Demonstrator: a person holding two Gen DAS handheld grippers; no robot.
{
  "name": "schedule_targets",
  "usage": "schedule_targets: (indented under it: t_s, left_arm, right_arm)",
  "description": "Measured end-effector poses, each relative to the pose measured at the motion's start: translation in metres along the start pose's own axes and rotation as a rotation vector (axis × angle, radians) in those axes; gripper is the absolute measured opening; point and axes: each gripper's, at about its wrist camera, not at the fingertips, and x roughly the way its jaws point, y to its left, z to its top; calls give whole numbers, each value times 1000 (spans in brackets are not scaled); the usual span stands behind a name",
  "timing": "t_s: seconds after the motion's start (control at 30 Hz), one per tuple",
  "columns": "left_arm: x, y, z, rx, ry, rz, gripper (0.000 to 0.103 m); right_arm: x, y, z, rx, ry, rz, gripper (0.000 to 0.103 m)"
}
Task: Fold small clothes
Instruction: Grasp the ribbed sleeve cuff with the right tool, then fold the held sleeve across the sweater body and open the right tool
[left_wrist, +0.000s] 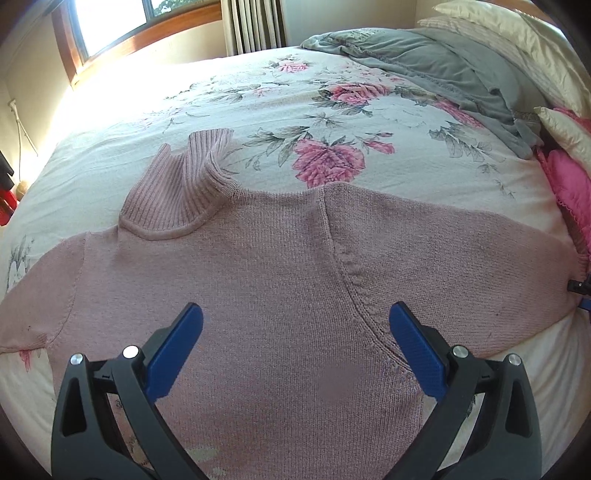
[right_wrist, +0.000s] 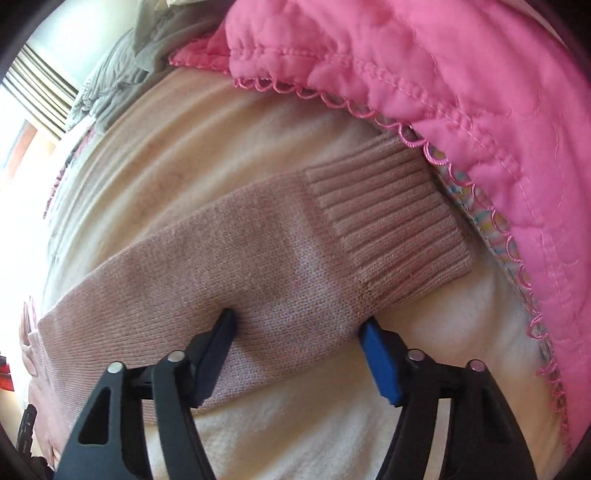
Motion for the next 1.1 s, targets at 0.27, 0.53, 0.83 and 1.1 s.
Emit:
schedule_targets:
  t_s: [0.27,0.53,0.83,1.1]
  left_arm:
    - [6,21,-4,-28,15,17,100]
    - [2,53,-7,-72,18,23,100]
    - [-6,78,-6,-115,15,-2,100]
    - [-3,71,-5,-114,36,-59,100]
  right_arm:
    - [-20,42,-2,-111,-114,17,14]
    - [-64,159,-52,-369,-203,246,13]
    - [-36,274,-110,-577,-105,317,13]
    - [-19,267,-149,-583,-20,333,27]
